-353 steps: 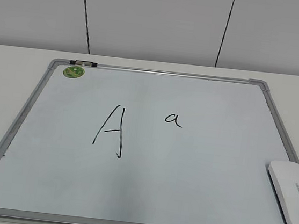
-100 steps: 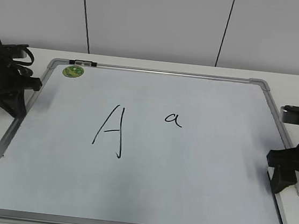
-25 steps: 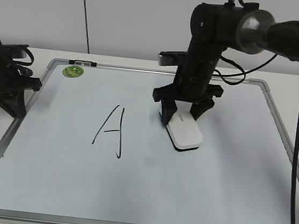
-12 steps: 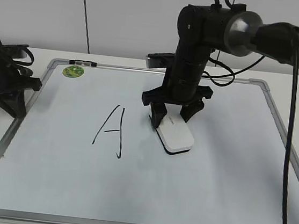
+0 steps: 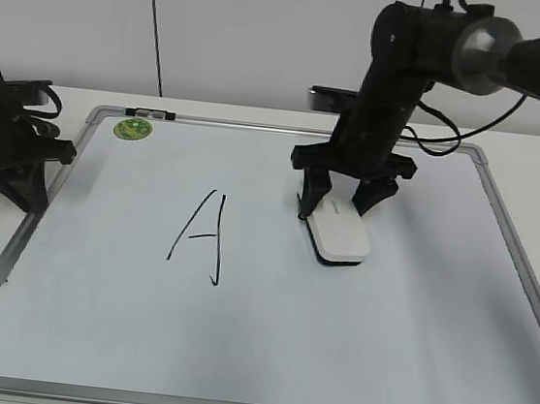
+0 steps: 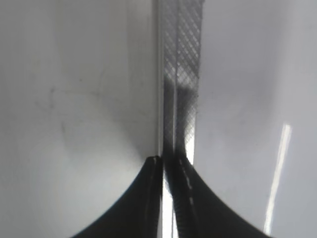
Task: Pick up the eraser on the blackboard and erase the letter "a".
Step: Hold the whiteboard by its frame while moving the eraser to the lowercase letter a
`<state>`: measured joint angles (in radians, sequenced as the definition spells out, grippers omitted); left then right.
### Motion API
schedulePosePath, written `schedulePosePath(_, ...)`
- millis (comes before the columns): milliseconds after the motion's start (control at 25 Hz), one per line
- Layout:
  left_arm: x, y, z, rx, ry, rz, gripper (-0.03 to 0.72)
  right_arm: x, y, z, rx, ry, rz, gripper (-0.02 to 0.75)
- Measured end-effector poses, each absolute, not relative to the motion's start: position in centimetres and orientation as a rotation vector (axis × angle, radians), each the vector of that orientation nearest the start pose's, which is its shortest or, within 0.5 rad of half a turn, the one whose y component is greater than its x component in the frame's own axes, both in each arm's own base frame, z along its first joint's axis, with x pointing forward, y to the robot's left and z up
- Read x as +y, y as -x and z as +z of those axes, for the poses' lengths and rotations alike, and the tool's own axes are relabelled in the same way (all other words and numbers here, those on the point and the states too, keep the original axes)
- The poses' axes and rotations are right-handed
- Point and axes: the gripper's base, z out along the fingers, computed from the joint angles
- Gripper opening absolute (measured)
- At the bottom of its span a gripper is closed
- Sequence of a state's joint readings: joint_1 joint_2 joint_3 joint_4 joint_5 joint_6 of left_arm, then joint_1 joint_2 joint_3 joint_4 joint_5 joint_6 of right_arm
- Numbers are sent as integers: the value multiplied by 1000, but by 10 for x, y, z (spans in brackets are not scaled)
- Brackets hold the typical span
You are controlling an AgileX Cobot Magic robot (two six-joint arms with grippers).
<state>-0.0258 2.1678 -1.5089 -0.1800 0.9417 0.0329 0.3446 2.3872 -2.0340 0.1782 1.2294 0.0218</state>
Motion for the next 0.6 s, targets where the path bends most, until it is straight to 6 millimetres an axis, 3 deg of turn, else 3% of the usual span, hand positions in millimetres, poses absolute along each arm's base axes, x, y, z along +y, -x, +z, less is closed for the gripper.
schedulePosePath(280, -24, -419, 128, 3075, 66, -228, 54, 140, -467, 155, 3062, 282, 279, 531)
schedulePosePath(600, -24, -419, 128, 3075, 66, -228, 55, 145, -466, 157, 3055, 296, 353, 531)
